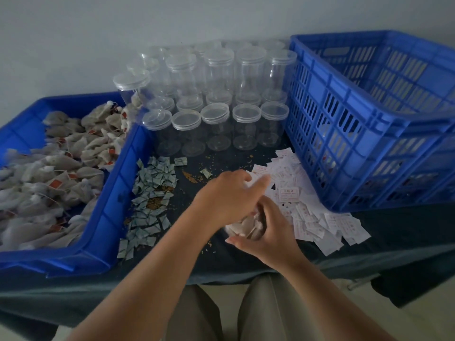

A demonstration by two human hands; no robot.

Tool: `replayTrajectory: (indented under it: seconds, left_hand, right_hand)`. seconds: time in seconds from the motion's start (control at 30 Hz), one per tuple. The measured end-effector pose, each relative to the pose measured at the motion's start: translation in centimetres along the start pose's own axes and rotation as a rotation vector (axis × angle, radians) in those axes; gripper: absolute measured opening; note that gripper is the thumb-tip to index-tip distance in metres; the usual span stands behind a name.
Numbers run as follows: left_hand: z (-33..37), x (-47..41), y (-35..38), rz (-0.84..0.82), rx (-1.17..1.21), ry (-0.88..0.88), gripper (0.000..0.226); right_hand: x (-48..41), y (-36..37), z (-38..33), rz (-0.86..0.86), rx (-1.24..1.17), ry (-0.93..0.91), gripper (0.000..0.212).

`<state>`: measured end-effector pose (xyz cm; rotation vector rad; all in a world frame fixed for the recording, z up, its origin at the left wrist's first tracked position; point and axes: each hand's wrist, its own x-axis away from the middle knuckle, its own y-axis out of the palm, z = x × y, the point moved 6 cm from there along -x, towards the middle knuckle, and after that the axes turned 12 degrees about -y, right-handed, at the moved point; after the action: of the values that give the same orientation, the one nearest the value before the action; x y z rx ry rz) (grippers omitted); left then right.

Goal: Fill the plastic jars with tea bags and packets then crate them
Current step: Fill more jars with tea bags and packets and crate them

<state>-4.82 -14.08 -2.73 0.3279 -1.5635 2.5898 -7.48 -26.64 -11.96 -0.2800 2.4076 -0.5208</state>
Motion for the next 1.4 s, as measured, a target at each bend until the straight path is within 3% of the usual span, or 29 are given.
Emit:
replayTrajectory:
  seconds: [0.07,0.13,0.27,0.4,0.5,0.57,0.63,0.67,0.73,0.8,0.87,0.93,1.03,1.13,1.23,1.4]
  left_hand:
    - [0.6,0.2,0.2,0.096,-0.031,-0.005,0.058]
    - [1.7,0.4,0.3,0.145,-0.137,0.102,0.039]
    - [1.9,-0.1,0.0,0.022,-0.156,0.227,0.028]
    - [1.5,-0.2,-0.2,-0.047,-0.142,0.285,0.034]
    - [1.6,0.7,1.0,0.038,-0.274,0.31,0.057]
    - [1.9,1.2,1.7,0.082,-0.326,0.288,0.072]
    - [2.1,1.1,1.8,0.075,-0.32,0.249,0.08]
    - [2.2,1.0,1.7,0.069,-0.308,0.236,0.085]
    - [2.1,1.0,1.4,0.047,-0.254,0.193,0.095]
    - [2.6,1.2,0.6,0.033,-0.114,0.151,0.091]
    - [4.0,1.8,-1.2,0.067,0.083,0.19,0.067]
    - [6.8,3.1,-4.3,0.213,0.264,0.385,0.031]
    - [10.6,4.8,-8.9,0.352,0.568,0.627,0.029]
    - [12.5,3.7,-11.0,0.417,0.874,0.613,0.034]
    - [15.9,1.3,-9.3,0.379,0.682,0.534,0.036]
    - [23.1,-1.8,-5.0,0.442,0.23,0.747,0.036]
  right_hand:
    - [0.1,-0.3,0.3,-0.006,0.016,0.034,0.077]
    - [0.1,-0.4,0.8,-0.03,0.052,0.097,0.07]
    - [0.2,0.0,2.0,-0.081,0.023,0.205,0.062]
    - [-0.1,-0.2,1.8,-0.12,-0.027,0.231,0.064]
    - [-0.5,0.9,0.7,-0.198,-0.022,0.141,0.058]
    - [-1.3,1.5,-0.3,-0.255,0.181,0.057,0.073]
    - [-2.8,0.8,-1.0,-0.243,0.549,-0.023,0.093]
    - [-3.5,0.4,-1.7,-0.237,0.658,-0.063,0.092]
    - [-4.8,-0.1,-3.2,-0.315,0.653,-0.07,0.083]
    - [-5.7,0.0,-4.3,-0.445,0.642,-0.075,0.077]
    - [-6.6,-1.1,-5.3,-0.478,0.727,-0.135,0.071]
    - [-8.0,-4.5,-6.6,-0.32,0.612,-0.069,0.063]
    - [-9.3,-11.8,-9.9,-0.05,0.456,-0.043,0.073]
    - [-9.7,-20.2,-13.2,0.292,0.395,-0.078,0.074]
    - [-10.3,-28.4,-14.2,0.565,0.451,-0.061,0.075]
    - [-13.7,-35.4,-11.5,0.563,0.467,0.098,0.085]
